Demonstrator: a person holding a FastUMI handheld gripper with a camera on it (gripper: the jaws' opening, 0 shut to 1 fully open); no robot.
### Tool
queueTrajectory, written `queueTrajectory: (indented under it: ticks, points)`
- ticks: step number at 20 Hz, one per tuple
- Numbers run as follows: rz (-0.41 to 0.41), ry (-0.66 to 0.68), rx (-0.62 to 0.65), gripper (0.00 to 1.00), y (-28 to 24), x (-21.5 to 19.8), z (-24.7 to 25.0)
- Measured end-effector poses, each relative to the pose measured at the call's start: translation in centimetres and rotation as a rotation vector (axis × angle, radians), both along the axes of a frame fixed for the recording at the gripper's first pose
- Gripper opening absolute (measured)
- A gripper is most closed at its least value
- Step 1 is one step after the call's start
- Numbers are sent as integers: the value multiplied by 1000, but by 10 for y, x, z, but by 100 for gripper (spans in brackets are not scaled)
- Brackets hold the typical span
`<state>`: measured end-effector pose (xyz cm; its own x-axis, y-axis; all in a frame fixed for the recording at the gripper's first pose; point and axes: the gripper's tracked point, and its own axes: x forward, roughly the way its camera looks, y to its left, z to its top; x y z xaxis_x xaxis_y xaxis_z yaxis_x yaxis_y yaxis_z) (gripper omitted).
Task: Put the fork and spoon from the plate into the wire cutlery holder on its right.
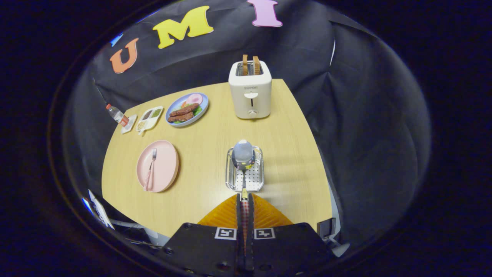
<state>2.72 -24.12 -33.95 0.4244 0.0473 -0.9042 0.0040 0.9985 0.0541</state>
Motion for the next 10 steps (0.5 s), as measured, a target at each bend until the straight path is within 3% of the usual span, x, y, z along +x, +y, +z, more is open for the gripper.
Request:
queueTrajectory:
  ticks: [4,10]
  points:
    - [-6,128,44,2,6,5,-3]
    - [31,293,-42,2,-1,16,-14]
